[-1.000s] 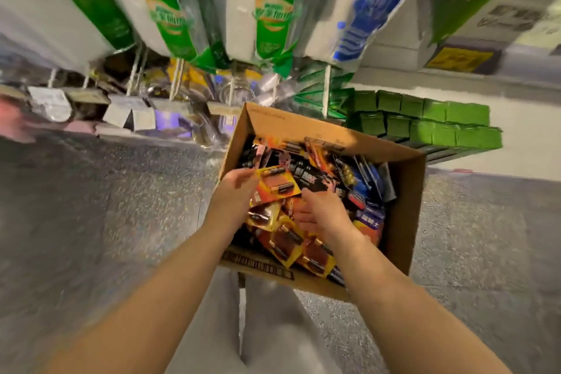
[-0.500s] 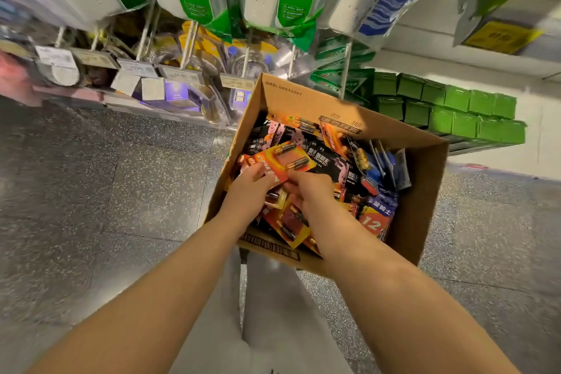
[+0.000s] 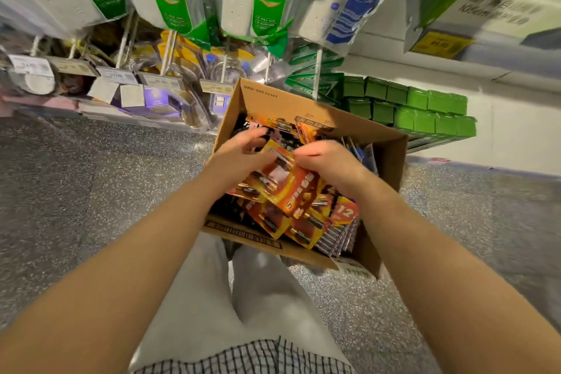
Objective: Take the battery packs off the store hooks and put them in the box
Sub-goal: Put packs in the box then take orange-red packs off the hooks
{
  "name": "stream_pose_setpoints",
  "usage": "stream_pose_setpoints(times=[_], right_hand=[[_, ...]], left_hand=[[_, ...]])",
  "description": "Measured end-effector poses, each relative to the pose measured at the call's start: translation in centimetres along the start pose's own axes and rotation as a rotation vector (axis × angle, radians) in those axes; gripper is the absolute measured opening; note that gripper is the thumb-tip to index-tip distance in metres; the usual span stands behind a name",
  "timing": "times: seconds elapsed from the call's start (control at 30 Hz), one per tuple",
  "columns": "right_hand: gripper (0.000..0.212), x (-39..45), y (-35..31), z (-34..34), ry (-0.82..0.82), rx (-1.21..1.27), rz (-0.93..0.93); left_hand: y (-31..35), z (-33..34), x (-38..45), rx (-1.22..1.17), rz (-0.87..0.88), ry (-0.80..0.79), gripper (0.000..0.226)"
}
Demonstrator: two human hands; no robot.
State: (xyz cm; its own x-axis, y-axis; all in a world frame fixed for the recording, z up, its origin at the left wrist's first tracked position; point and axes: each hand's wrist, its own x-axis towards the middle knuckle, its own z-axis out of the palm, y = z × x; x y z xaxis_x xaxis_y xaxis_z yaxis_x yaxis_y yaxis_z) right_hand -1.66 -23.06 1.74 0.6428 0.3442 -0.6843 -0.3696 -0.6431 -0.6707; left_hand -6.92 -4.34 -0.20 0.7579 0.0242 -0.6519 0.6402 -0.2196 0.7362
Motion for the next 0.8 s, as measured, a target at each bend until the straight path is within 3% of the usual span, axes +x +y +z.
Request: stream_pose_setpoints(times=[0.1, 0.2, 0.27, 0.37, 0.53, 0.67, 0.8], right_hand=[[0.017, 0.0, -0.5, -1.1, -0.029, -0.128, -0.068], [0.030, 0.0, -0.2, -1.0, 0.049, 0.196, 0.128], [0.026, -0.1, 1.0, -0.3, 0.059, 0.418, 0.267], [0.011, -0.1, 3.4, 0.9, 0.067, 0.374, 0.255], [0.017, 0.3, 4.4, 1.8, 0.125, 0.240, 0.153], [0.019, 0.1, 5.4, 2.4, 0.073, 0.196, 0.092], [0.018, -0.2, 5.7, 3.7, -0.002, 0.244, 0.067]], left_hand=[[-0.1, 0.5, 0.4, -0.008, 0.003, -0.145, 0.040], [-1.6, 1.7, -0.2, -0.200, -0.063, -0.032, 0.031], [-3.1, 2.4, -0.8, -0.298, -0.145, 0.053, 0.027], [-4.8, 3.4, -1.2, -0.410, -0.249, 0.025, 0.022], [-5.9, 3.7, -0.5, -0.148, -0.345, -0.285, 0.036], [-6.1, 3.1, -1.0, 0.032, -0.335, -0.367, 0.016], [-6.4, 3.4, -1.6, 0.011, -0.254, -0.404, 0.023]])
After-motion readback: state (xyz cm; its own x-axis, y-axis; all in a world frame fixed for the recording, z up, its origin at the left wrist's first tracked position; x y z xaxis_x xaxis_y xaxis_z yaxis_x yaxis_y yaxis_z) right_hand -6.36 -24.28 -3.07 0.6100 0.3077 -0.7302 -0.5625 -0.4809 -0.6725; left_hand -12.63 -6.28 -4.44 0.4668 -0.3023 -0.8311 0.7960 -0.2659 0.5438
